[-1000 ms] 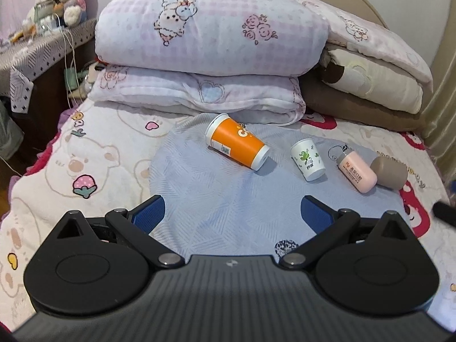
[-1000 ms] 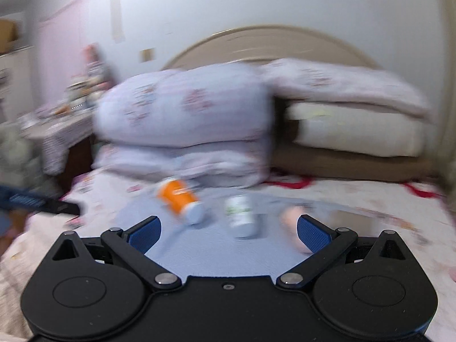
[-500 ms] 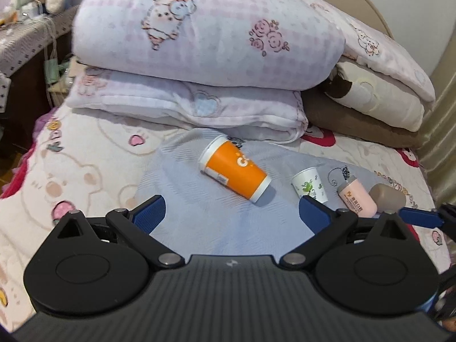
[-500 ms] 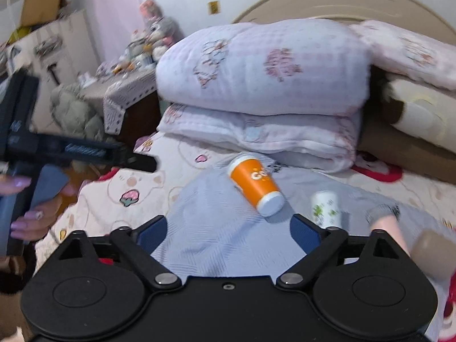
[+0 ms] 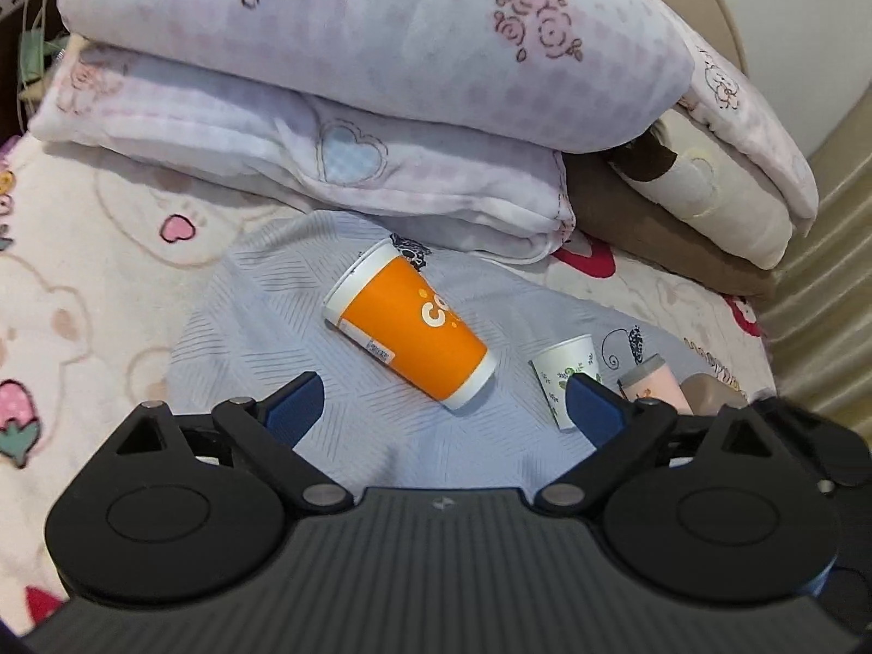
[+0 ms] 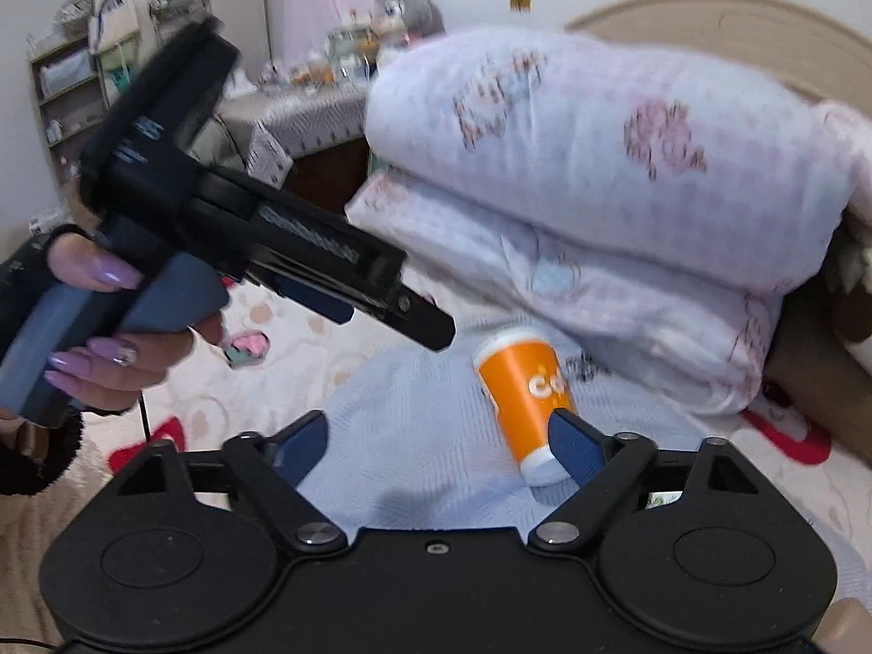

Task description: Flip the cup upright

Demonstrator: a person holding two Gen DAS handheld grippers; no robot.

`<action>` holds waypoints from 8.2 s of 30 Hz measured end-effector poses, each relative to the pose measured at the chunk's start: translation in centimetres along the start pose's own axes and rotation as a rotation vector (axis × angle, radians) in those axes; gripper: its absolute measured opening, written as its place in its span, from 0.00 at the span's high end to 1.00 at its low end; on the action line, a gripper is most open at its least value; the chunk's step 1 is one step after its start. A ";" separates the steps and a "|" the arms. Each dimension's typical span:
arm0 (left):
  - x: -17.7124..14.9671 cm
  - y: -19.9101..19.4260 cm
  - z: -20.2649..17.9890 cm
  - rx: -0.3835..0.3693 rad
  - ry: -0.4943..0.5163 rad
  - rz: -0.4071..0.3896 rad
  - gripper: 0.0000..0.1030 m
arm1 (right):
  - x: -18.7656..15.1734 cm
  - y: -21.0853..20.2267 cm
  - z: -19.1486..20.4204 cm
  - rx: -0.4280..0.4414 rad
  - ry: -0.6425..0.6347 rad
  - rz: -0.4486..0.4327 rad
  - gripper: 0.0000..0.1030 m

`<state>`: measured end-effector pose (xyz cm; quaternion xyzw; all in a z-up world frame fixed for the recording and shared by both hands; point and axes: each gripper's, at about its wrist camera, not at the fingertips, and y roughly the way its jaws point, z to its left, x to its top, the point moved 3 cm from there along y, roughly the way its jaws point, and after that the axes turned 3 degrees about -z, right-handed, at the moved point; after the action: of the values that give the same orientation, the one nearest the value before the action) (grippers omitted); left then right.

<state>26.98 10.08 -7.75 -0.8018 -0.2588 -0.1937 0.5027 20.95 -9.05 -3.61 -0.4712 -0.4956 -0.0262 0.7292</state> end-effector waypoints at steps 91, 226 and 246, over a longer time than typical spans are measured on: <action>-11.5 8.8 -2.3 -0.318 -0.004 0.199 0.12 | -12.3 4.7 -2.7 -0.269 0.354 0.255 0.32; -16.7 -9.7 -11.8 0.278 0.325 -0.091 0.08 | -14.8 -13.9 -1.0 -0.484 0.285 -0.230 0.19; -18.8 -17.4 -14.9 0.370 0.326 -0.179 0.00 | -14.3 -24.9 3.3 -0.592 0.315 -0.289 0.06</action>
<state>0.74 -1.30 0.07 -0.6283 -0.2750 -0.3133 0.6568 -1.17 -26.57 2.39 -0.5772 -0.4095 -0.3433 0.6174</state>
